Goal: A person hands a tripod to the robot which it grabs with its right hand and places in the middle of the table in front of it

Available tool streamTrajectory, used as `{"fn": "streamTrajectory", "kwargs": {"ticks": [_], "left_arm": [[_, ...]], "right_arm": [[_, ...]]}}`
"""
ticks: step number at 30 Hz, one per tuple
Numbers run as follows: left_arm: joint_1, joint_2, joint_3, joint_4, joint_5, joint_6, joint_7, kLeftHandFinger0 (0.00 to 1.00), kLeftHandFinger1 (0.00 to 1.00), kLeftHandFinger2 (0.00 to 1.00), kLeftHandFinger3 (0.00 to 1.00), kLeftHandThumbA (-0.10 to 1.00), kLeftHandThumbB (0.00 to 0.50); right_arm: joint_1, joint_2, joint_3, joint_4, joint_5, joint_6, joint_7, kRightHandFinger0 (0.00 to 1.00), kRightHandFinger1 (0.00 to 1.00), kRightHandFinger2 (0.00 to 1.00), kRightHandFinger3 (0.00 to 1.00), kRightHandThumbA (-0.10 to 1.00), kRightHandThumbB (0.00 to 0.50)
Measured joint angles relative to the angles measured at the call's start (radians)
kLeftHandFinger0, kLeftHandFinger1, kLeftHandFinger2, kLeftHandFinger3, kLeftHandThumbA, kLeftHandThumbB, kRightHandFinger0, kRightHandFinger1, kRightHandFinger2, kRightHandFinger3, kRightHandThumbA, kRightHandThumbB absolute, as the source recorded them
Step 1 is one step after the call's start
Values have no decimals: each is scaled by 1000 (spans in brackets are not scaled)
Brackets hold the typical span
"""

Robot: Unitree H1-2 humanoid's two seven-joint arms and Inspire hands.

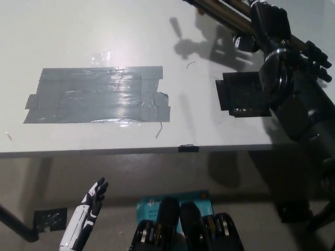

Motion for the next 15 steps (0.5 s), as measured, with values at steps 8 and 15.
{"fn": "streamTrajectory", "kwargs": {"ticks": [8, 15], "left_arm": [[-10, 2, 0, -2, 3, 0, 0, 1000, 1000, 1000, 1000, 1000, 307], [-17, 2, 0, -4, 7, 0, -1, 1000, 1000, 1000, 1000, 1000, 291]], "right_arm": [[105, -49, 67, -180, -40, -107, -22, 0, 435, 873, 810, -100, 184], [167, -67, 104, -239, -72, -155, -22, 0, 443, 895, 791, -100, 196]]}}
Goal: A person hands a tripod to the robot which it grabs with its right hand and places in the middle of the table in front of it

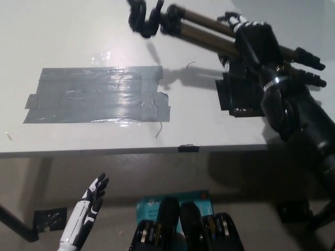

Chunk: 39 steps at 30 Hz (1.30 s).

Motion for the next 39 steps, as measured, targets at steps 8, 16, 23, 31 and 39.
{"fn": "streamTrajectory", "kwargs": {"ticks": [8, 16, 23, 31, 39], "left_arm": [[-10, 0, 0, 0, 1, 0, -2, 1000, 1000, 1000, 1000, 1000, 288], [-13, 0, 0, 0, 1, 0, -3, 1000, 1000, 1000, 1000, 1000, 293], [-14, 0, 0, 2, 1, 0, -3, 1000, 1000, 1000, 1000, 1000, 290], [-14, 0, 0, 4, 1, 3, -3, 1000, 1000, 1000, 1000, 1000, 292], [-15, 0, 0, 9, 1, 11, -3, 999, 1000, 1000, 1000, 1000, 284]], "right_arm": [[43, -12, 60, 85, -54, -62, -6, 42, 598, 955, 901, -100, 212], [42, -40, 78, 152, -82, -71, 41, 1000, 1000, 1000, 1000, 628, 465], [43, -60, 56, 101, -51, -44, 201, 1000, 1000, 1000, 1000, 718, 500], [62, -71, 7, -35, 34, 3, 372, 1000, 1000, 1000, 1000, 799, 500], [70, -88, -51, -174, 186, 58, 520, 1000, 1000, 1000, 1000, 763, 500]]}}
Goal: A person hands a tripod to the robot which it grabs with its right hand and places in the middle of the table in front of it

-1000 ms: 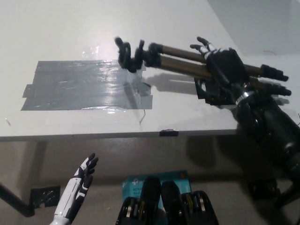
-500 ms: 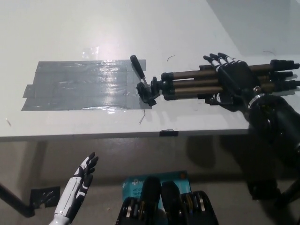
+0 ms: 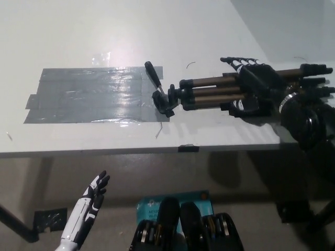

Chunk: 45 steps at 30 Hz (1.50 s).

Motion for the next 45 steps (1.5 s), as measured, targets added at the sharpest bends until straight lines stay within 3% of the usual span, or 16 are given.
{"fn": "streamTrajectory", "kwargs": {"ticks": [2, 5, 16, 18, 21, 23, 24, 28, 29, 31, 33, 35, 45], "left_arm": [[0, 0, 0, 2, 0, 1, 0, 1000, 1000, 1000, 1000, 1000, 285], [-1, 0, 0, 7, 0, 2, 0, 996, 1000, 1000, 1000, 1000, 282], [-19, 0, 0, 24, 0, 5, 0, 1000, 1000, 1000, 1000, 1000, 261], [-29, 0, 0, 24, 0, 5, 0, 1000, 1000, 1000, 1000, 1000, 261], [-39, 0, 0, 25, 0, 5, 0, 1000, 1000, 1000, 1000, 1000, 256], [-43, 0, 0, 25, 0, 5, 0, 1000, 1000, 1000, 1000, 1000, 260], [-46, 0, 0, 25, 0, 5, 0, 1000, 1000, 1000, 1000, 1000, 258], [-53, 0, 0, 25, 0, 5, 0, 1000, 1000, 1000, 1000, 1000, 258], [-55, 0, 0, 25, 0, 5, 0, 1000, 1000, 1000, 1000, 1000, 269], [-60, 0, 0, 25, 0, 4, 0, 1000, 1000, 1000, 1000, 1000, 262], [-64, 0, 0, 25, 0, 3, 0, 1000, 1000, 1000, 1000, 1000, 254], [-67, 0, 0, 25, 0, 1, 0, 1000, 1000, 1000, 1000, 1000, 250], [-67, 0, -1, 27, 0, -7, 0, 1000, 1000, 1000, 1000, 1000, 253]], "right_arm": [[0, -5, -17, -28, 40, 10, 23, 1000, 1000, 1000, 1000, 753, 500], [1, -11, -46, -63, 100, 27, 54, 1000, 1000, 1000, 1000, 1000, 500], [93, -11, -166, -297, 282, 83, 84, 1000, 1000, 1000, 1000, 1000, 404], [147, -3, -181, -376, 307, 87, 84, 1000, 1000, 1000, 1000, 1000, 347], [236, 15, -193, -481, 334, 89, 83, 1000, 1000, 1000, 1000, 1000, 364], [292, 31, -199, -537, 350, 90, 82, 1000, 1000, 1000, 1000, 1000, 322], [359, 51, -205, -593, 369, 90, 81, 1000, 1000, 1000, 1000, 1000, 293], [533, 123, -243, -726, 433, 83, 68, 1000, 1000, 1000, 1000, 1000, 272], [584, 151, -262, -754, 453, 77, 60, 1000, 1000, 1000, 1000, 1000, 228], [686, 216, -312, -778, 492, 45, 39, 1000, 1000, 1000, 1000, 1000, 210], [738, 258, -347, -759, 516, 20, 23, 1000, 1000, 1000, 1000, 1000, 209], [769, 285, -375, -712, 531, -6, 9, 1000, 1000, 1000, 1000, 1000, 258], [769, 293, -413, -516, 539, -97, -14, 1000, 1000, 1000, 1000, 1000, 243]]}}
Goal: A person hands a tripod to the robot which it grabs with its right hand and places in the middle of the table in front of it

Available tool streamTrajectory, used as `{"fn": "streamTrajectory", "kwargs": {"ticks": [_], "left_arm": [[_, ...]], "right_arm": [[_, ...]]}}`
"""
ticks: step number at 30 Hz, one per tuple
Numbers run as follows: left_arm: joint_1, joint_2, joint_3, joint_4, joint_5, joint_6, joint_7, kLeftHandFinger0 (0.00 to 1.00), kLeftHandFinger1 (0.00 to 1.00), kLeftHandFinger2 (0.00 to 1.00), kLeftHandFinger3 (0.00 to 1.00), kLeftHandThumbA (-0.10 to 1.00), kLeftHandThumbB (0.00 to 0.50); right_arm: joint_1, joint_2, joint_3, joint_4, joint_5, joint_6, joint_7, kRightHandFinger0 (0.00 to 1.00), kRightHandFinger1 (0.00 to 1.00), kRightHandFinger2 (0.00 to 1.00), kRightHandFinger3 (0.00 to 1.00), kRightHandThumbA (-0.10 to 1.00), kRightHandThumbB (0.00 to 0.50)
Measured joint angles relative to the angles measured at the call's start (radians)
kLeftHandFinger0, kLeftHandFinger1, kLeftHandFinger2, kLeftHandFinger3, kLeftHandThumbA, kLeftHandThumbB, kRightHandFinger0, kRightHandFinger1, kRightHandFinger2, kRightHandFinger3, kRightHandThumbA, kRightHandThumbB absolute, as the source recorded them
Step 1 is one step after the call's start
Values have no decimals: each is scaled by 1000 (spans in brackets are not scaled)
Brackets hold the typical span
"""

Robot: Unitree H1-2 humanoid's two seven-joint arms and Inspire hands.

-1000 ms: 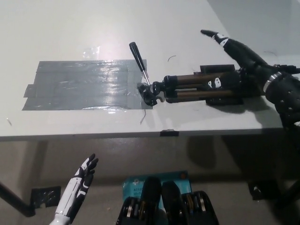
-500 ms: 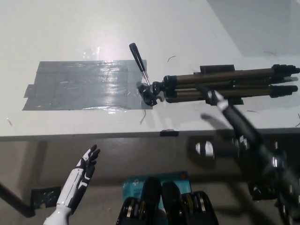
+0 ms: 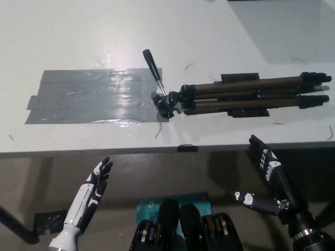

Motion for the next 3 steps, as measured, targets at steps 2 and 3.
{"fn": "streamTrajectory", "kwargs": {"ticks": [2, 3], "left_arm": [[0, 0, 0, 0, 0, 0, 0, 1000, 1000, 1000, 1000, 1000, 253], [0, 0, 0, 0, 0, 0, 0, 1000, 1000, 1000, 1000, 1000, 253]], "right_arm": [[-1, 0, 0, 6, 0, -3, 0, 1000, 1000, 1000, 1000, 1000, 237], [-1, 0, 0, 7, 0, -4, 0, 1000, 1000, 1000, 1000, 1000, 237]]}}
